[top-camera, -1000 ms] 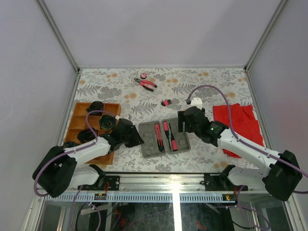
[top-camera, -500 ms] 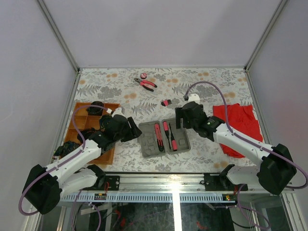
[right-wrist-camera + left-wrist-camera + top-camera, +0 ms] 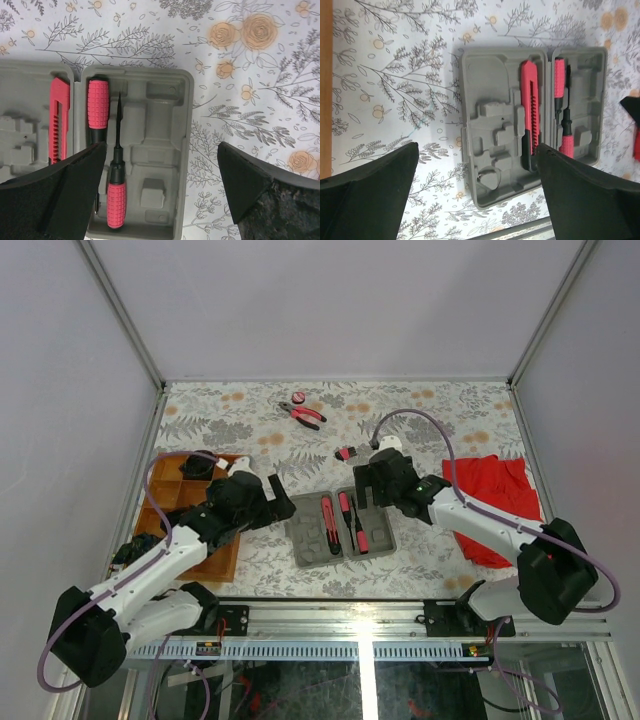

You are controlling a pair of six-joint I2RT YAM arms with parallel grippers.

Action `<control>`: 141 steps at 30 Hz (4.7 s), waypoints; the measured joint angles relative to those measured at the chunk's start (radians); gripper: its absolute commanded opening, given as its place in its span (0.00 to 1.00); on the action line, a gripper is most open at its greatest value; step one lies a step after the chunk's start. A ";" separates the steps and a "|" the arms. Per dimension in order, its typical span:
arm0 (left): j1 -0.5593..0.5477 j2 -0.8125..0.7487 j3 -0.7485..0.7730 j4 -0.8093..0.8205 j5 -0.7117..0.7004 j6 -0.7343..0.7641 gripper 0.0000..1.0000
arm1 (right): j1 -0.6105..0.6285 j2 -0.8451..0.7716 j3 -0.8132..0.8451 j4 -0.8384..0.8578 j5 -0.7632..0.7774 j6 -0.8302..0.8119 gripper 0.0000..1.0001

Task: Sort the tools into containers
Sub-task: Pick up the pliers at the center of the board, then place the pliers at the center of the board.

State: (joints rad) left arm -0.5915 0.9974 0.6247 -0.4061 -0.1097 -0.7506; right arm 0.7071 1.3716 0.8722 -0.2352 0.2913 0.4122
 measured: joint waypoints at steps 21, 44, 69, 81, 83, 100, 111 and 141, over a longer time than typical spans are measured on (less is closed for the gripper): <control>0.223 0.034 0.210 -0.194 0.071 0.102 1.00 | -0.084 0.416 0.441 0.005 -0.249 -0.145 0.88; 0.223 0.007 0.215 -0.275 0.014 0.163 1.00 | -0.147 1.136 1.293 0.009 -0.436 -0.380 0.68; 0.223 -0.146 0.208 -0.259 -0.033 0.164 1.00 | -0.158 1.349 1.515 0.029 -0.495 -0.402 0.40; 0.223 -0.143 0.208 -0.261 -0.064 0.176 1.00 | -0.160 1.290 1.408 0.046 -0.545 -0.454 0.07; 0.223 -0.141 0.208 -0.261 -0.073 0.177 1.00 | -0.160 1.285 1.401 0.046 -0.546 -0.457 0.05; 0.224 -0.174 0.206 -0.259 -0.084 0.159 1.00 | -0.160 0.871 0.875 0.097 -0.602 -0.393 0.00; 0.226 -0.178 0.163 -0.180 0.015 0.087 1.00 | -0.129 0.519 0.479 0.265 -0.601 -0.309 0.00; 0.226 -0.151 0.070 -0.105 0.108 0.031 1.00 | -0.005 0.284 0.131 0.291 -0.446 -0.223 0.61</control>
State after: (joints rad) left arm -0.3656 0.8467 0.6949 -0.5114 -0.0021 -0.7193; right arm 0.7025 1.6554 1.0035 0.0563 -0.1551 0.1890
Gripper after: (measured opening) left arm 0.997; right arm 0.527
